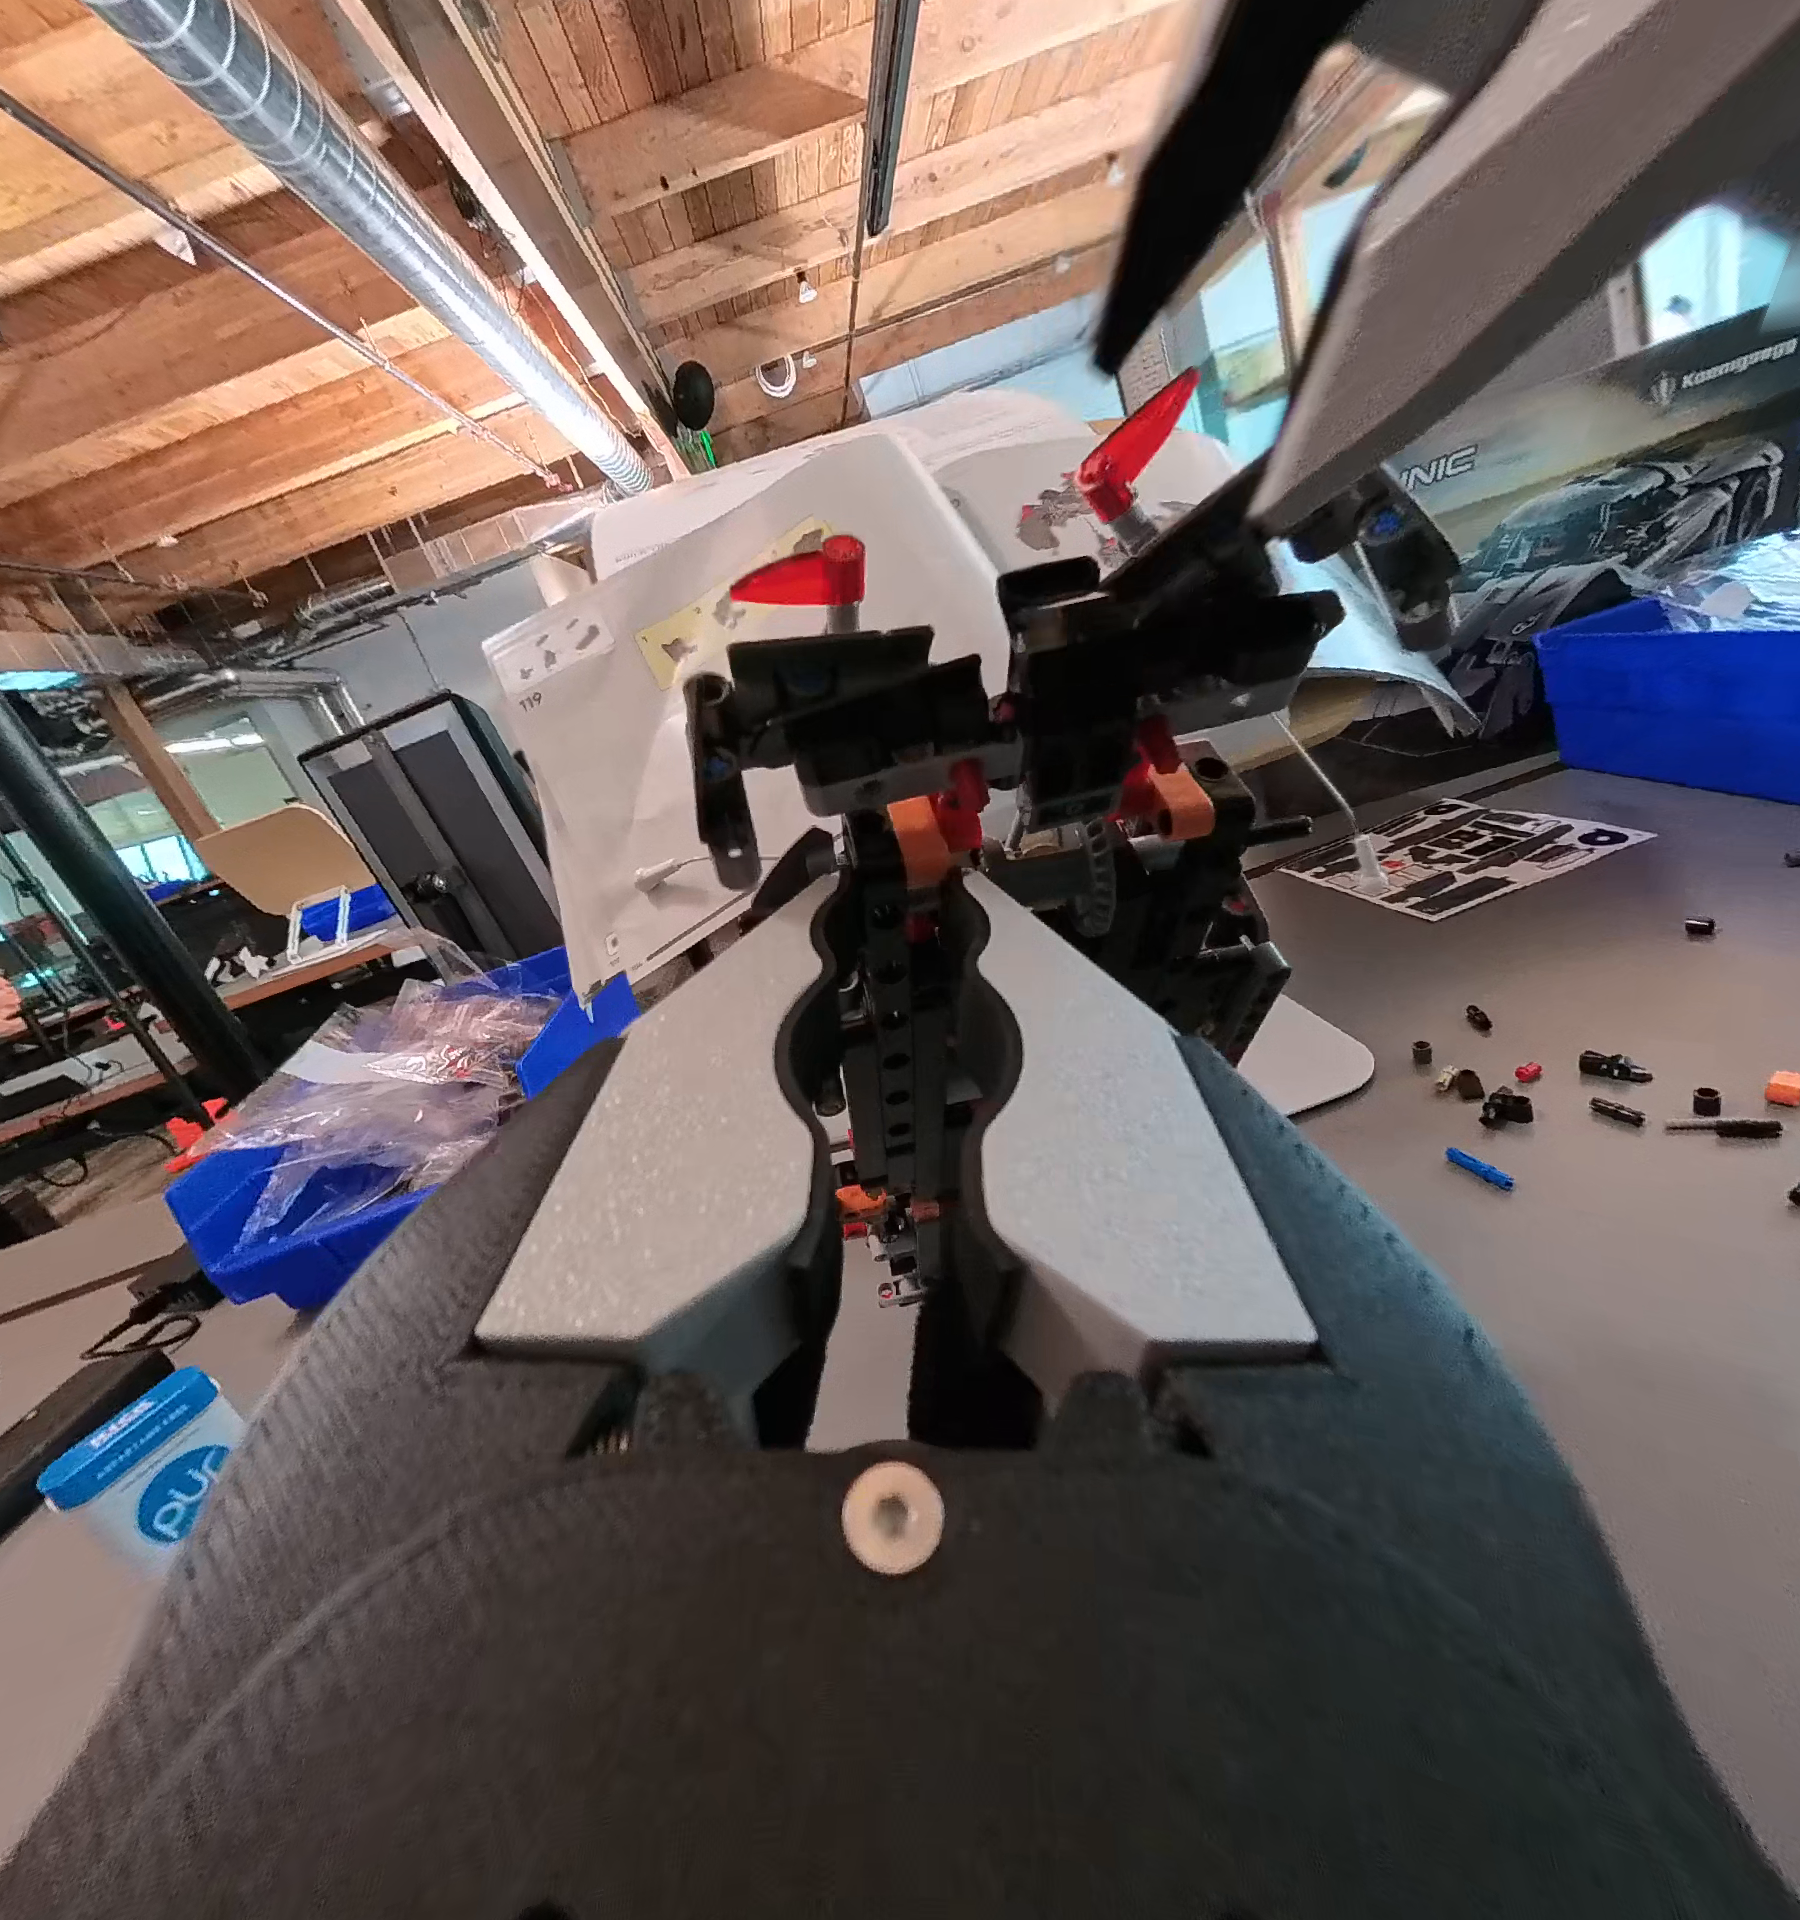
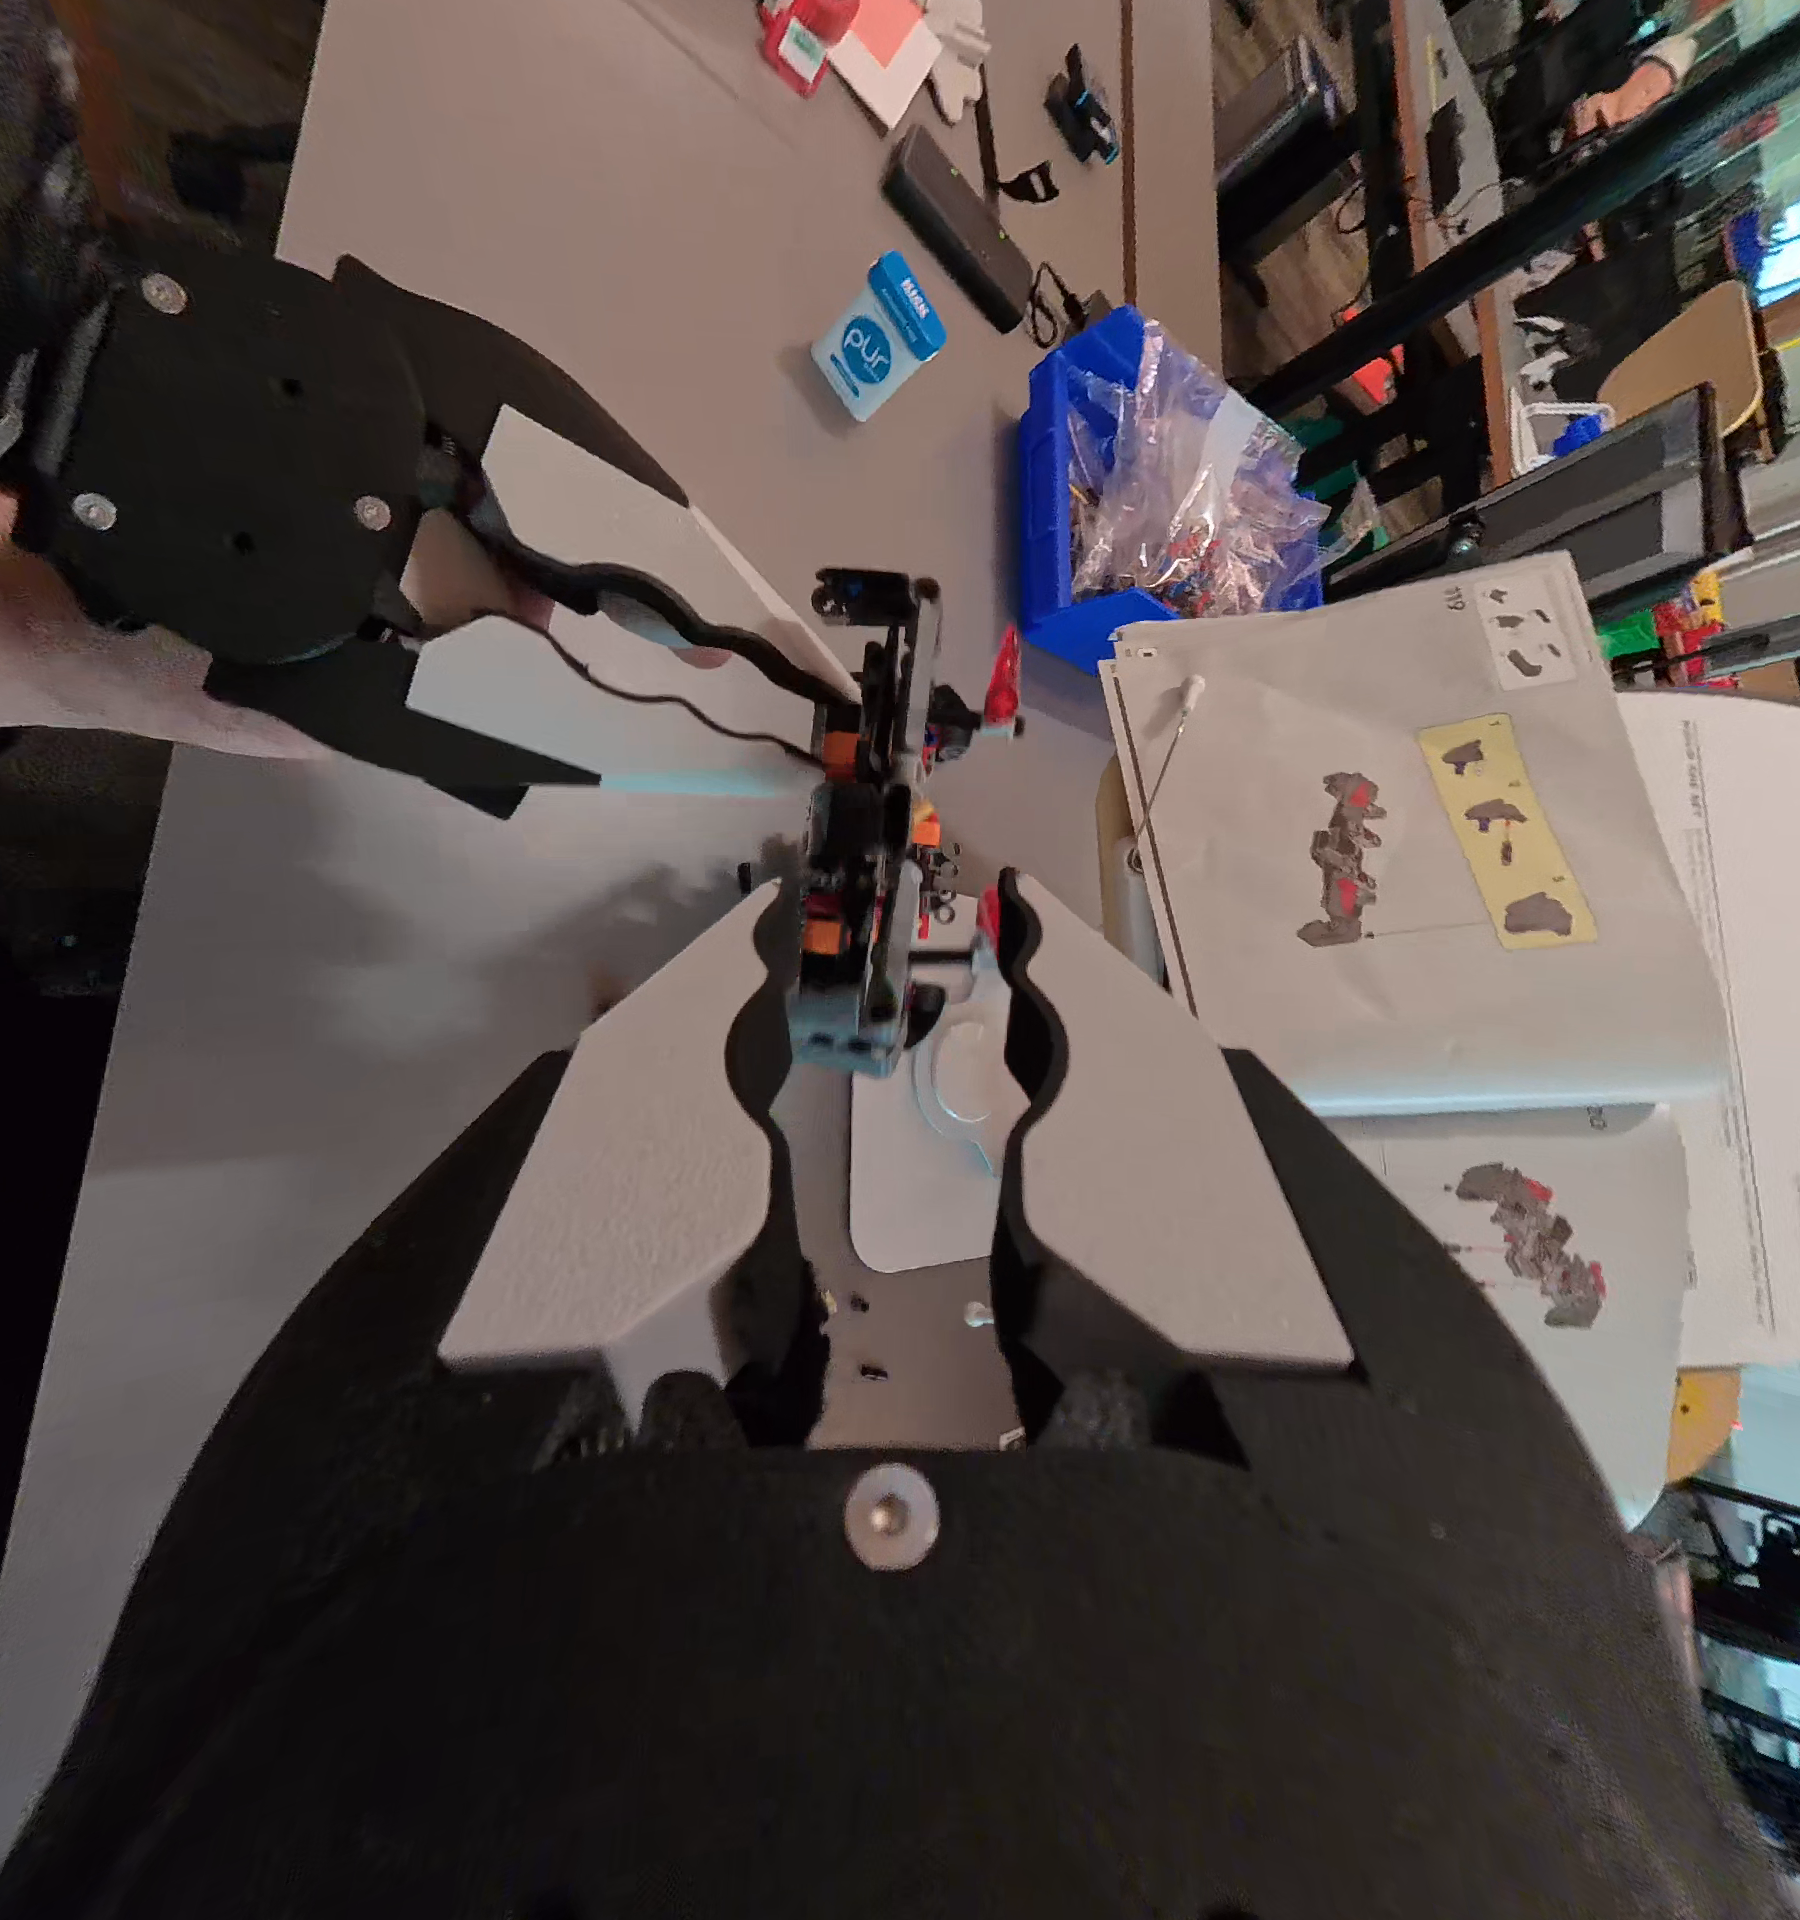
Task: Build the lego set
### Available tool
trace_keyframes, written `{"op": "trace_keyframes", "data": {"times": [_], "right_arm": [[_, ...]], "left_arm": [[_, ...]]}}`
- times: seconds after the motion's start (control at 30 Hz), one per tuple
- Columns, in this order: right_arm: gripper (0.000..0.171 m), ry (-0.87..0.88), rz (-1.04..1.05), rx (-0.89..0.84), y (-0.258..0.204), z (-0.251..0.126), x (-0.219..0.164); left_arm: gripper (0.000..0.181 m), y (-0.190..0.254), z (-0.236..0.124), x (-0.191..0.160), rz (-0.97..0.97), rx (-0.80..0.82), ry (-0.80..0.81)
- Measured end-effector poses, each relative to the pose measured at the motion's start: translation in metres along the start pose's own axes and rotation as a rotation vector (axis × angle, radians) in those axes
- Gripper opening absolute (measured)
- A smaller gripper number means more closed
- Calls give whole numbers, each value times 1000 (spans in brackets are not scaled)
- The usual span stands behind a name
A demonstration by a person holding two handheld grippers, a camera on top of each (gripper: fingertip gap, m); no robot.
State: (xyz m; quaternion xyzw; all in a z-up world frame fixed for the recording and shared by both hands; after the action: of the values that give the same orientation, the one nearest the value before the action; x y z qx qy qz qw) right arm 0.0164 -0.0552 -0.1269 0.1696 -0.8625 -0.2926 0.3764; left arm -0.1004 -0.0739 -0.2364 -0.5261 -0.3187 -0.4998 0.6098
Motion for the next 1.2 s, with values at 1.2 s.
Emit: {"op": "trace_keyframes", "data": {"times": [1.2], "right_arm": [[31, 331, 496, 162, 22, 22, -39]], "left_arm": [[14, -18, 7, -1, -104, -21, -36]]}}
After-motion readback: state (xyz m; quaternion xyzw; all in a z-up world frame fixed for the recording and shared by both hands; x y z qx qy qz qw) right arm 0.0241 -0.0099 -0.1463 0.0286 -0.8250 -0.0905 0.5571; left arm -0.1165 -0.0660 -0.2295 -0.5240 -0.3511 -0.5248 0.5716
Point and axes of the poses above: each gripper's, where its closed fingertips meet, z out along the fingers, x out of its top, y = z × x across the jaws, the point moved 8 cm from there along -z, back along the fingers, and after that the axes turned 3 degrees about y, right-handed, at the moved point
